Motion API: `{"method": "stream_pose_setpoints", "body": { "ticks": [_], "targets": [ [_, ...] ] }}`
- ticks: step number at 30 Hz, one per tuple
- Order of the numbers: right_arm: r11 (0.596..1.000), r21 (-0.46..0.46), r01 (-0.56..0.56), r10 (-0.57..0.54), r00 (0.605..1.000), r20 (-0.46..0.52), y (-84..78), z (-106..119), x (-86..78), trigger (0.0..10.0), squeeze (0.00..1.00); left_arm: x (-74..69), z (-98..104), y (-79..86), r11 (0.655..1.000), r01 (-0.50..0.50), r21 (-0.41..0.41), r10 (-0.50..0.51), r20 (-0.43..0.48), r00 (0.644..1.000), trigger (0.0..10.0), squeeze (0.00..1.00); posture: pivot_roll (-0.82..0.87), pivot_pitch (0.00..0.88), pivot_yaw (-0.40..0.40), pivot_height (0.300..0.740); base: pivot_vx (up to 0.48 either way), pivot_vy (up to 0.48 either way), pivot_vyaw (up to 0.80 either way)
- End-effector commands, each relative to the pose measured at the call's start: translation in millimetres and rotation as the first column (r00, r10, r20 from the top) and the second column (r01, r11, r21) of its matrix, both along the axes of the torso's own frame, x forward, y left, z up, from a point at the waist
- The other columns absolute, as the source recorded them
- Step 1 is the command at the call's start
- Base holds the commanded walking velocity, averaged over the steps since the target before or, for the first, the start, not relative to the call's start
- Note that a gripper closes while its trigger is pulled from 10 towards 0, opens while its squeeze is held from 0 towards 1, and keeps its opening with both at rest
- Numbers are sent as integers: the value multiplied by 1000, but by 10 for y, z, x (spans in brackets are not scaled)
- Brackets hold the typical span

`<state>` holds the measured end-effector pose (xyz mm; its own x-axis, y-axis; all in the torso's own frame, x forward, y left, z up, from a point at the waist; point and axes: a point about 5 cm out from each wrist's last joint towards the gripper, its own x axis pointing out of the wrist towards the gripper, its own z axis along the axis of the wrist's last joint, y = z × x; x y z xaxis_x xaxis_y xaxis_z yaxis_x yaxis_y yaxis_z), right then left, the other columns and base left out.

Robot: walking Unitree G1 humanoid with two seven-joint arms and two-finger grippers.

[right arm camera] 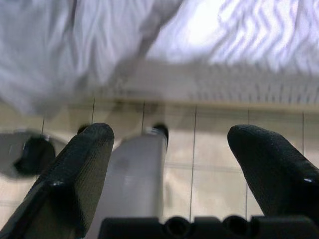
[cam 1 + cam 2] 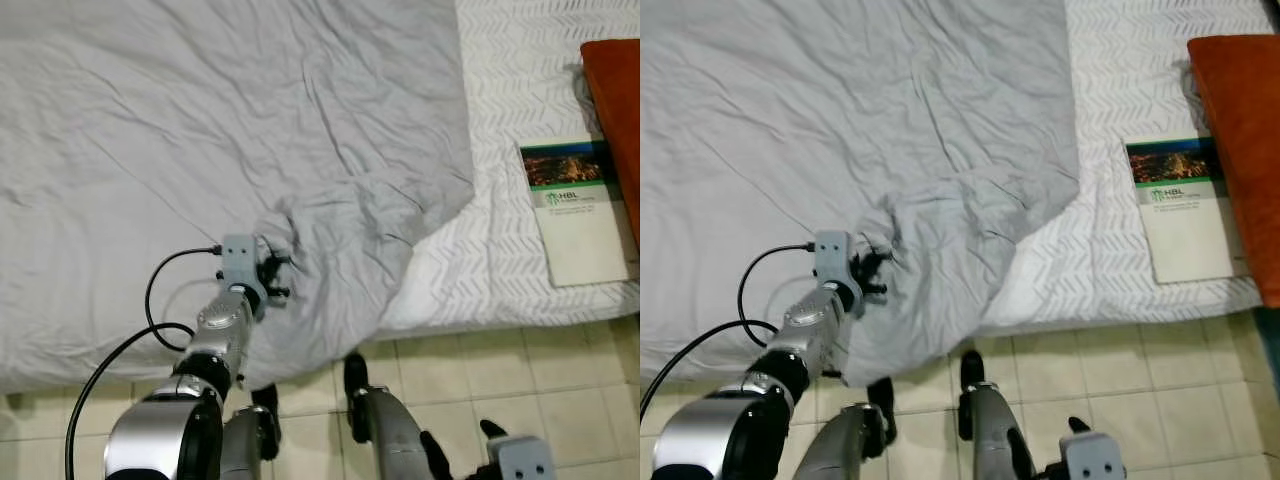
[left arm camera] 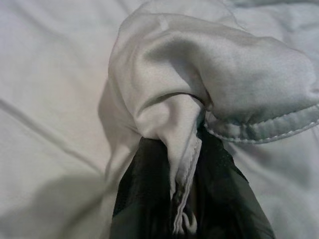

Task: Clean up the room

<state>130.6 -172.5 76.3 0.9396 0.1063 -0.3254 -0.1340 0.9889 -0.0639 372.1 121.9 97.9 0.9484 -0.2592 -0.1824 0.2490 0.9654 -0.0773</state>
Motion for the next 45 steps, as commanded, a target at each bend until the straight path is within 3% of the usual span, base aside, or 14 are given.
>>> {"method": "stream_pose_setpoints", "body": {
  "ticks": [1, 2, 3, 5, 8, 9, 12, 14, 19, 37, 45],
  "targets": [
    [999, 4, 32, -31, 998, -57, -68, -118, -57, 10000, 0, -128, -213, -47, 997, 57, 47, -54, -59, 997, 0, 0, -314, 418, 44, 740, 0, 0, 0],
    [999, 0, 45, -45, 998, -48, -102, -137, -1, 10000, 0, -142, -224, -83, 995, 80, 56, -77, -54, 996, 0, 0, -313, 388, 55, 740, 0, 0, 0],
    [995, -12, 99, -99, 995, -11, -228, -135, 138, 10000, 0, -169, -221, -220, 988, 141, 65, -139, -32, 990, 0, 0, -320, 311, 73, 740, 0, 0, 0],
    [992, -19, 123, -123, 992, 13, -294, -123, 213, 10000, 0, -183, -216, -303, 983, 167, 74, -166, -20, 986, 0, 0, -324, 262, 81, 740, 0, 0, 0],
    [990, -22, 138, -137, 990, 28, -337, -123, 273, 10000, 0, -191, -213, -357, 980, 181, 81, -181, -14, 983, 0, 0, -327, 249, 82, 740, 0, 0, 0],
    [989, -28, 148, -147, 988, 44, -379, -118, 335, 10000, 0, -194, -204, -412, 979, 184, 81, -184, -9, 983, 10000, 0, -332, 227, 90, 740, 0, 0, 0],
    [986, -31, 162, -160, 985, 59, -426, -113, 405, 10000, 0, -195, -176, -477, 980, 190, 55, -191, 7, 982, 10000, 0, -332, 203, 92, 740, 0, 0, 0],
    [984, -30, 173, -170, 981, 97, -466, -87, 562, 10000, 0, -213, -140, -629, 974, 220, 45, -222, 34, 974, 10000, 0, -330, 180, 103, 740, 0, 0, 0],
    [989, -33, 147, -142, 983, 118, -431, -75, 701, 10000, 0, -255, -167, -747, 964, 261, 56, -262, 20, 965, 10000, 0, -330, 179, 105, 740, 0, -254, 0],
    [992, -52, 115, -109, 988, 111, -490, -128, 807, 10000, 0, -476, -367, -978, 927, 370, 63, -369, -30, 929, 10000, 0, -326, 178, 98, 740, 0, -480, 0],
    [994, -54, 96, -90, 991, 103, -470, -153, 802, 10000, 0, -742, -562, -1187, 863, 502, 58, -497, -76, 864, 10000, 0, -333, 180, 101, 740, 0, -480, 0]
  ]
}}
